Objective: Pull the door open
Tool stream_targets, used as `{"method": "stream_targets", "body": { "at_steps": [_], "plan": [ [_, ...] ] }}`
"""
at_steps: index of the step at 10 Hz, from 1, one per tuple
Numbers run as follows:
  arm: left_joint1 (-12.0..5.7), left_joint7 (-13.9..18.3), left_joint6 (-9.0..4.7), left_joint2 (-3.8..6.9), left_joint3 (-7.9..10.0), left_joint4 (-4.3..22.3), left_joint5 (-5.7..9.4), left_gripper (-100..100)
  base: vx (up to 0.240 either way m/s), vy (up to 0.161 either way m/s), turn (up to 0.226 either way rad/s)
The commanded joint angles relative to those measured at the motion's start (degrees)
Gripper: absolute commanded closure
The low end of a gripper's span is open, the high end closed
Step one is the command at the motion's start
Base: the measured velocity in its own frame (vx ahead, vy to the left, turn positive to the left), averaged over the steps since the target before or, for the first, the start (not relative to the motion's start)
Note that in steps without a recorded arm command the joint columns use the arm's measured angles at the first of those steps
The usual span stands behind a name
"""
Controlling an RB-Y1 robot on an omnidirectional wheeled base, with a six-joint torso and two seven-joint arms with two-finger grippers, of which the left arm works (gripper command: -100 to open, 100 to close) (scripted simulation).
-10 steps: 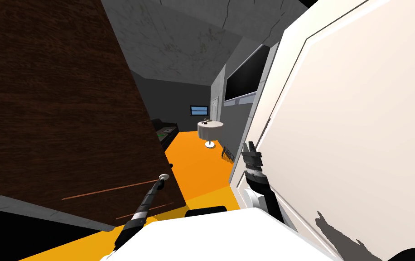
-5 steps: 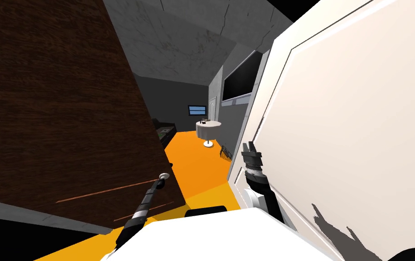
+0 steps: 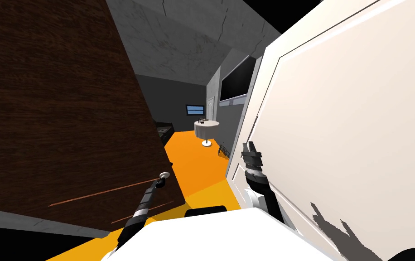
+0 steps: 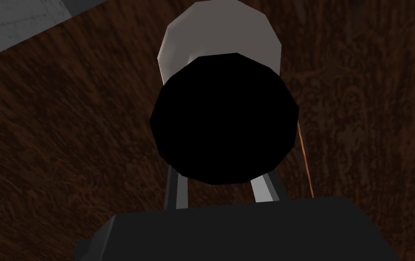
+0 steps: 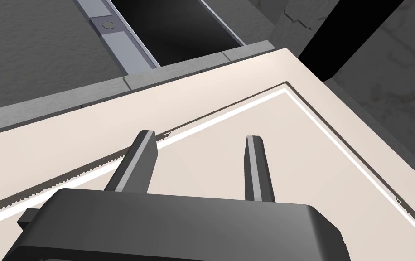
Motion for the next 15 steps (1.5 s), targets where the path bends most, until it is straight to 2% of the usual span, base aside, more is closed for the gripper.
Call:
{"method": "stream_targets", "body": {
  "at_steps": [1,2,3,4,6,7,8,9,11,12,15],
  "plan": [
    [-0.41,2.9,-0.14,0.08,-1.14,-0.5,1.89,100,-0.070,0.030,-0.071],
    [-0.41,3.4,-0.14,0.08,-1.14,-0.5,1.89,100,-0.056,0.023,-0.079],
    [-0.51,5.6,0.26,0.21,-1.93,-0.6,3.57,100,-0.058,0.025,-0.104],
    [-0.51,5.8,0.26,0.21,-1.93,-0.6,3.57,100,-0.045,0.022,-0.043],
    [-0.70,9.5,1.05,0.46,-3.50,-0.7,6.92,100,-0.083,0.027,-0.115],
    [-0.70,10.5,1.05,0.46,-3.50,-0.7,6.92,100,-0.071,0.028,-0.088],
    [-0.80,12.5,1.45,0.58,-4.29,-0.8,8.60,100,-0.065,0.026,-0.101],
    [-0.80,12.9,1.45,0.58,-4.29,-0.8,8.60,100,-0.051,0.017,-0.040],
    [-0.99,16.6,2.24,0.84,-5.87,-1.0,11.96,100,-0.071,0.020,-0.124],
    [-1.54,17.5,2.05,0.92,-5.30,1.1,12.14,-100,-0.083,0.030,-0.064],
    [-2.13,20.8,2.70,0.45,-5.84,1.2,13.73,-100,-0.066,0.003,-0.023]
  ]
}}
